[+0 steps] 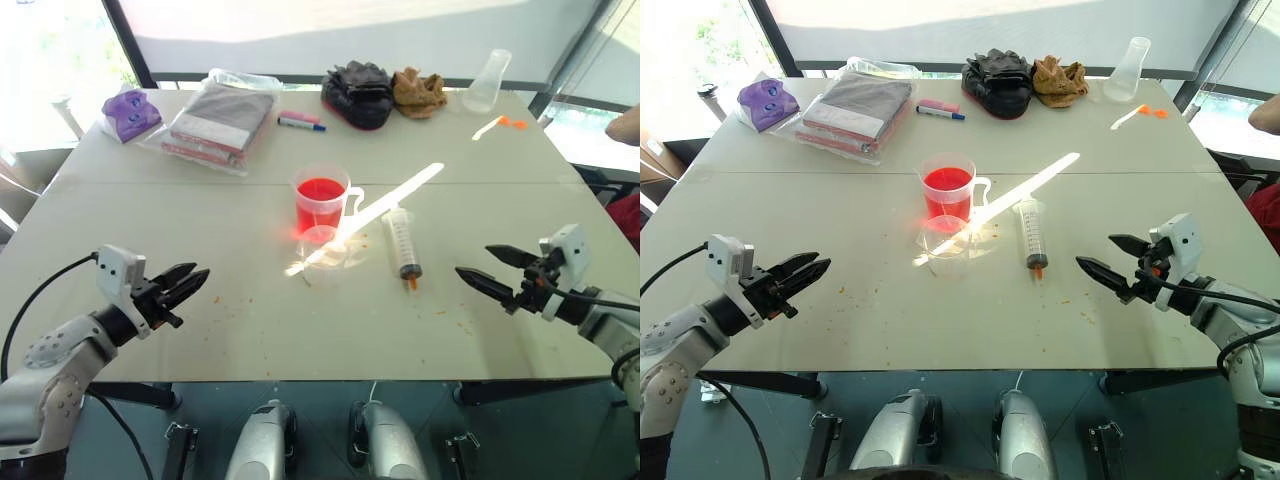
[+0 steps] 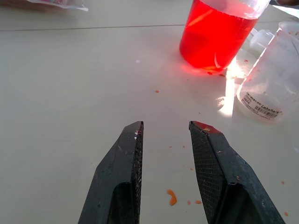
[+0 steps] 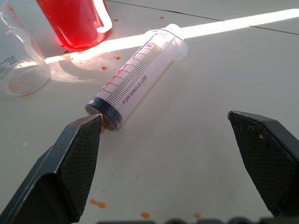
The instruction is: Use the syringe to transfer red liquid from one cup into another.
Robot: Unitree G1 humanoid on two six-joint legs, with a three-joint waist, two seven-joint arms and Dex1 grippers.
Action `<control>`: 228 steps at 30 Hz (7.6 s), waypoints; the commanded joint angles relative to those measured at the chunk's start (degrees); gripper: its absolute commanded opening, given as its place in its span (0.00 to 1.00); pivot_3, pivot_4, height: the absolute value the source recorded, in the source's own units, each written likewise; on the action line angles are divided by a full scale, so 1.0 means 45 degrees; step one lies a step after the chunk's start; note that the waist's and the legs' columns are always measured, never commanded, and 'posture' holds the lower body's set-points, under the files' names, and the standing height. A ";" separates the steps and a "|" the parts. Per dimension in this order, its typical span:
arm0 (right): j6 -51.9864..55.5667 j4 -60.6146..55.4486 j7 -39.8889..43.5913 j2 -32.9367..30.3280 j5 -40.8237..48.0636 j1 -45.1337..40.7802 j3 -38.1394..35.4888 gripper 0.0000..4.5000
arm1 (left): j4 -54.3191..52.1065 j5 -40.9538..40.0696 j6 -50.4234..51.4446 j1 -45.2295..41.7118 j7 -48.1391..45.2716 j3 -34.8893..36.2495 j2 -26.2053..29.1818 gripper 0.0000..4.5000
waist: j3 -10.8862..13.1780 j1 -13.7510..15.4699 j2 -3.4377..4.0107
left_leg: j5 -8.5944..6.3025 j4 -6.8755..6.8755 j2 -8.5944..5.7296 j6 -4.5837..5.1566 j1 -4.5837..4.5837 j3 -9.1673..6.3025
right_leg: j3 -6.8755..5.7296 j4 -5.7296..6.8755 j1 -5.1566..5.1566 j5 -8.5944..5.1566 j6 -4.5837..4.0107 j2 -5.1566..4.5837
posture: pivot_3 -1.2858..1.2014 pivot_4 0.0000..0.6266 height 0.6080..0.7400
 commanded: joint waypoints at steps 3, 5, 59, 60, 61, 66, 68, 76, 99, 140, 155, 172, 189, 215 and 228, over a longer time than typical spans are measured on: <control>0.0061 0.0008 -0.0320 -0.0004 -0.0175 -0.0366 0.0000 1.00 | -0.0052 0.0035 -0.0237 -0.0435 -0.0198 0.0262 0.0292 0.36 | 0.0000 0.0003 0.0000 | -0.0003 0.0000 0.0000 -0.0004 0.0000 0.0000 | 0.0000 -0.0001 -0.0001 0.0000 0.0000 0.0000 | 0.52 0.24 1.00; 0.0445 0.0173 -0.0587 -0.0043 -0.0198 -0.0773 0.0187 1.00 | 0.0183 0.0200 -0.0341 -0.0619 -0.0294 0.0219 0.0402 0.36 | 0.0000 -0.0002 0.0000 | -0.0003 0.0000 0.0000 -0.0005 0.0000 0.0000 | 0.0000 -0.0001 -0.0001 0.0000 0.0000 0.0000 | 0.52 0.24 1.00; 0.6602 1.6621 0.2418 0.4797 -0.6028 -1.7328 1.1568 1.00 | -0.0701 -0.0552 -0.0130 -0.3026 -0.2853 -0.0222 0.1370 0.36 | 0.0012 -0.0404 0.0021 | 0.0034 0.0028 0.0025 0.0022 -0.0194 0.0125 | 0.0006 0.0053 -0.0241 0.0128 0.0093 0.0036 | 0.52 0.24 1.00; 0.5877 1.6929 0.2473 0.5044 -0.6559 -1.7111 1.1828 1.00 | -0.0787 -0.0518 -0.0199 -0.2930 -0.2643 -0.0160 0.1266 0.36 | -0.0012 -0.0405 -0.0010 | 0.0035 0.0031 0.0026 0.0019 -0.0193 0.0125 | 0.0006 0.0061 -0.0242 0.0129 0.0093 0.0036 | 0.52 0.24 1.00; 0.5557 1.7267 0.2400 0.5241 -0.6887 -1.6962 1.1836 1.00 | -0.0897 -0.0520 -0.0214 -0.2870 -0.2412 -0.0124 0.1155 0.36 | -0.0035 -0.0407 -0.0045 | 0.0037 0.0030 0.0029 0.0016 -0.0175 0.0120 | 0.0006 0.0061 -0.0222 0.0129 0.0092 0.0039 | 0.52 0.24 1.00; 0.4622 1.8232 0.2376 0.5848 -0.7800 -1.6704 1.1206 0.94 | -0.1264 -0.0381 -0.0438 -0.2373 -0.1768 0.0045 0.0884 0.36 | -0.0078 -0.0449 -0.0103 | 0.0021 0.0032 0.0059 0.0008 0.0057 0.0118 | 0.0003 0.0000 0.0028 0.0111 0.0052 0.0063 | 0.52 0.24 1.00; 0.4683 1.8490 0.2004 0.6025 -0.7810 -1.6741 1.0558 0.80 | -0.1554 -0.0403 -0.0424 -0.2016 -0.1511 0.0105 0.0784 0.36 | -0.0088 -0.0429 -0.0108 | 0.0004 0.0033 0.0069 -0.0032 0.0077 0.0116 | 0.0004 -0.0002 0.0033 0.0116 0.0001 0.0060 | 0.52 0.24 1.00; 0.4860 1.8940 0.0626 0.6162 -0.8172 -1.6631 0.8744 0.32 | -0.1641 -0.0288 -0.0431 -0.1956 -0.1192 -0.0321 0.0720 0.36 | -0.0107 -0.0502 -0.0124 | 0.0016 0.0014 0.0097 -0.0055 0.0077 0.0124 | 0.0008 0.0013 0.0009 0.0129 -0.0019 0.0054 | 0.52 0.24 1.00; -0.2458 0.7439 -0.0200 0.7166 -0.3155 -1.5657 0.2555 0.32 | 0.9308 0.1422 -0.2715 -1.2106 -0.3788 -0.1121 0.2398 0.36 | -0.0030 -0.0379 -0.0044 | 0.0126 -0.0009 0.0156 -0.0132 -0.0175 0.0234 | 0.0058 0.0044 -0.0279 0.0174 0.0023 0.0181 | 0.52 0.24 1.00; -0.7382 1.0448 -0.0441 1.0068 -0.3762 -1.3794 0.4062 0.32 | 1.6909 0.5006 -0.7198 -1.8926 -0.7461 -0.3193 -0.1401 0.36 | -0.0024 -0.0418 -0.0065 | 0.0131 0.0034 0.0143 -0.0132 -0.0190 0.0232 | 0.0077 0.0085 -0.0275 0.0190 0.0050 0.0189 | 0.52 0.24 1.00; -0.8245 1.0545 -0.0387 1.0395 -0.4560 -1.3086 0.4691 0.32 | 1.8015 0.5764 -0.8183 -1.9164 -0.7408 -0.3197 -0.2208 0.36 | -0.0024 -0.0417 -0.0065 | 0.0131 0.0040 0.0142 -0.0131 -0.0186 0.0231 | 0.0078 0.0108 -0.0274 0.0189 0.0050 0.0188 | 0.52 0.24 1.00; -0.8684 1.1034 -0.0368 1.0776 -0.5058 -1.2086 0.5112 0.32 | 1.8421 0.5176 -0.8297 -1.9932 -0.6002 -0.1997 -0.2589 0.36 | -0.0024 -0.0422 -0.0066 | 0.0134 0.0049 0.0141 -0.0136 -0.0178 0.0228 | 0.0080 0.0146 -0.0277 0.0189 0.0050 0.0185 | 0.52 0.24 1.00; -0.8713 1.0996 -0.0429 1.0948 -0.5143 -1.1733 0.5285 0.32 | 1.8591 0.4902 -0.8121 -2.0381 -0.5746 -0.1393 -0.2632 0.36 | -0.0024 -0.0422 -0.0066 | 0.0136 0.0053 0.0140 -0.0139 -0.0175 0.0228 | 0.0082 0.0156 -0.0277 0.0189 0.0050 0.0186 | 0.52 0.24 1.00; -0.8752 1.1376 -0.1447 1.0546 -0.4158 -1.3880 0.3645 0.32 | 1.6178 0.5803 -0.6864 -1.8000 -0.8362 -0.2713 -0.0860 0.36 | -0.0024 -0.0474 -0.0066 | 0.0140 0.0053 0.0143 -0.0146 -0.0166 0.0233 | 0.0099 0.0186 -0.0289 0.0189 0.0049 0.0187 | 0.52 0.24 1.00; -0.8472 1.0766 -0.1434 1.0141 -0.3878 -1.3685 0.3472 0.32 | 1.1946 0.3597 -0.2826 -1.4979 -0.6962 -0.1139 0.0682 0.36 | -0.0025 -0.0436 -0.0065 | 0.0143 0.0060 0.0146 -0.0150 -0.0167 0.0221 | 0.0122 0.0196 -0.0290 0.0189 0.0049 0.0182 | 0.52 0.24 1.00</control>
